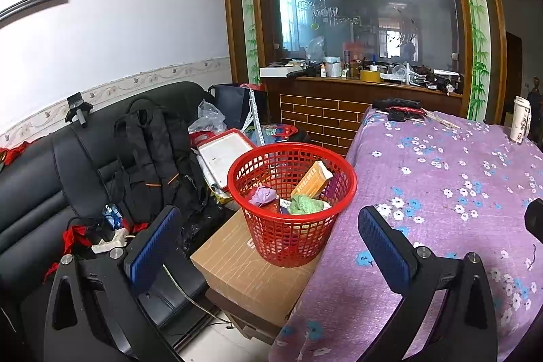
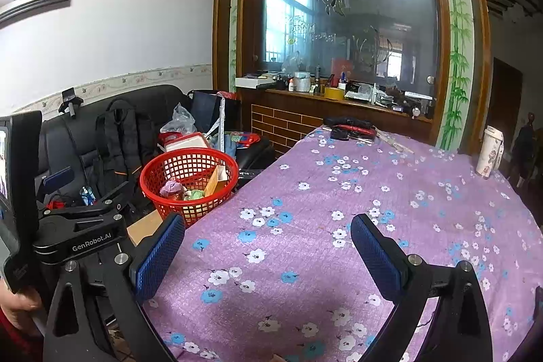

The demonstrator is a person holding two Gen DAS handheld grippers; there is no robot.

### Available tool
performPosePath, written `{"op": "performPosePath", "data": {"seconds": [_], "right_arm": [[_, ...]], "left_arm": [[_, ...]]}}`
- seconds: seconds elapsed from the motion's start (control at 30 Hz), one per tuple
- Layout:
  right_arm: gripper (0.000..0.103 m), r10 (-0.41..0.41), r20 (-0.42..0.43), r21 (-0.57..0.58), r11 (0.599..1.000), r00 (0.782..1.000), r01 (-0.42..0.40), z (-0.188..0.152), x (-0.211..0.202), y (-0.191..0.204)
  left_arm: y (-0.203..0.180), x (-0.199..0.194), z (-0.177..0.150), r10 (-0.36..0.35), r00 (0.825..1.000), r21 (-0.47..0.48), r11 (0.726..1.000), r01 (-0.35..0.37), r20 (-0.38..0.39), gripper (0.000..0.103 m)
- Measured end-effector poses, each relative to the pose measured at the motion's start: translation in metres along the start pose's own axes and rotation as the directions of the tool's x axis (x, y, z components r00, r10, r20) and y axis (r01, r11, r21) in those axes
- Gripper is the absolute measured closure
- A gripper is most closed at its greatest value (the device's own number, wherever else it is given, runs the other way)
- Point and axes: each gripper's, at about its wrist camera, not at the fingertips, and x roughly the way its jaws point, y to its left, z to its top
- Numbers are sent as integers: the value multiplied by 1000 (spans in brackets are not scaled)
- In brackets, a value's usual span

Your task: Collect trash

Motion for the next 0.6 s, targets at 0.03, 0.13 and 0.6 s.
{"op": "performPosePath", "data": {"seconds": [0.03,0.13,0.6], "right_arm": [[3,0,-1,-1,1000,1000,0,0,0,0],[3,1,-1,-2,1000,1000,-1,-1,0,0],[3,0,-14,12,1000,1000,0,-1,2,-3]], "left_arm": [[0,0,0,1,1000,1,1000,-1,-4,0],[0,0,0,1,1000,1,1000,-1,-6,0],[-4,4,-3,7,1000,9,1000,-7,-12,0]]}}
